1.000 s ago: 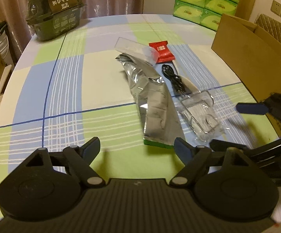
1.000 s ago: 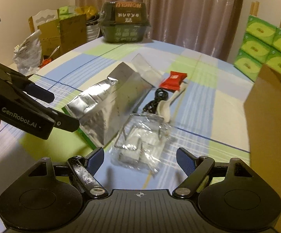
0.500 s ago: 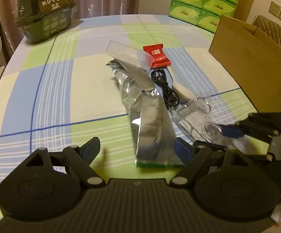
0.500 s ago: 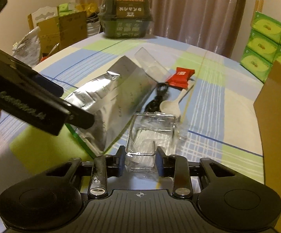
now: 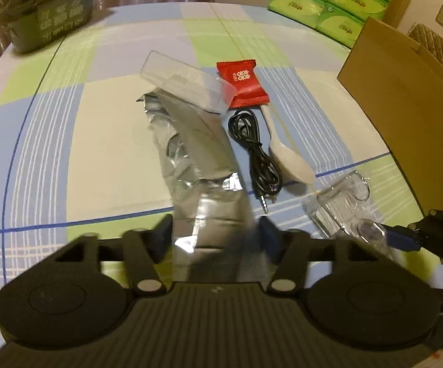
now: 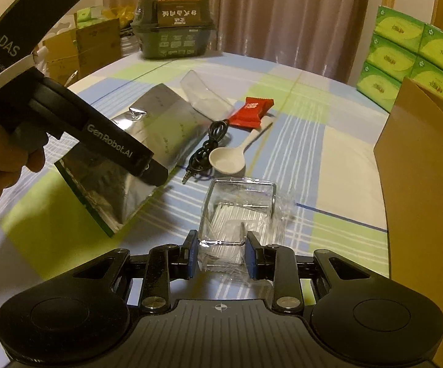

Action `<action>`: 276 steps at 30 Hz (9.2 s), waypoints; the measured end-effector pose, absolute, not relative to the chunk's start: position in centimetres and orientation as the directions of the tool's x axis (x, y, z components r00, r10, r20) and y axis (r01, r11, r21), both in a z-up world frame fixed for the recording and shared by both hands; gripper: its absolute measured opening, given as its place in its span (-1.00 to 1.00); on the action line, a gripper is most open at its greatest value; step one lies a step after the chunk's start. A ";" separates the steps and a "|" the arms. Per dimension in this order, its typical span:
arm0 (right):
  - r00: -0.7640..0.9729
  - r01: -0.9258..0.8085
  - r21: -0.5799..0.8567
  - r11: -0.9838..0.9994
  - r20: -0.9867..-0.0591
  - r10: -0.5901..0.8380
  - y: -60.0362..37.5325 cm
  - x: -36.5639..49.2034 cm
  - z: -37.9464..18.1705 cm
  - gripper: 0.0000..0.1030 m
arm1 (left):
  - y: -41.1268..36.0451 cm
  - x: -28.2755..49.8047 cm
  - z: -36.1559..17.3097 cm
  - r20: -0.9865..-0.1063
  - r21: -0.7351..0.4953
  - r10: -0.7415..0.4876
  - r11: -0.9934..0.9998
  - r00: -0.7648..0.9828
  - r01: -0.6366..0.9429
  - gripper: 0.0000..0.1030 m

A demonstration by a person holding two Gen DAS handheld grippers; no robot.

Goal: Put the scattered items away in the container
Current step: 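Grasp the silver foil bag with the left tool while the right tool grasps the clear plastic tray, then lift the foil bag and clear tray and carry them toward the cardboard box, then lower the foil bag and clear tray into the cardboard box, opening both tools, then withdraw both tools from the cardboard box toward the remaining items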

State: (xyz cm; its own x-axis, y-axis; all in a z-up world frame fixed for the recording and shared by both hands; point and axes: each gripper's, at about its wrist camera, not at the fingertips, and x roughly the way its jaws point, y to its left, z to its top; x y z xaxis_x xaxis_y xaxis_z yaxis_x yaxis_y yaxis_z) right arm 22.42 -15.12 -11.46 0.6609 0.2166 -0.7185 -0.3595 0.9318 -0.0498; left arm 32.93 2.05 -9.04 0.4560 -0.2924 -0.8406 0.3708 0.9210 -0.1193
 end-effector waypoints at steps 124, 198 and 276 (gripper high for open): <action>0.867 -0.137 -0.107 0.985 -0.494 0.067 -26.7 4.3 4.8 -0.46 | -11.6 12.8 7.9 -0.847 -0.023 -0.373 0.738 0.379 0.675 -0.30; 0.843 -0.019 -0.034 0.999 -0.538 -0.002 -39.5 16.9 1.5 -0.46 | -23.5 25.6 6.2 -0.757 -0.199 -0.460 0.839 0.464 0.507 0.00; 0.756 -0.324 -0.037 0.945 -0.610 0.236 -18.4 16.4 0.6 0.68 | 4.6 19.8 0.4 -0.803 0.049 -0.151 0.947 0.576 0.317 0.98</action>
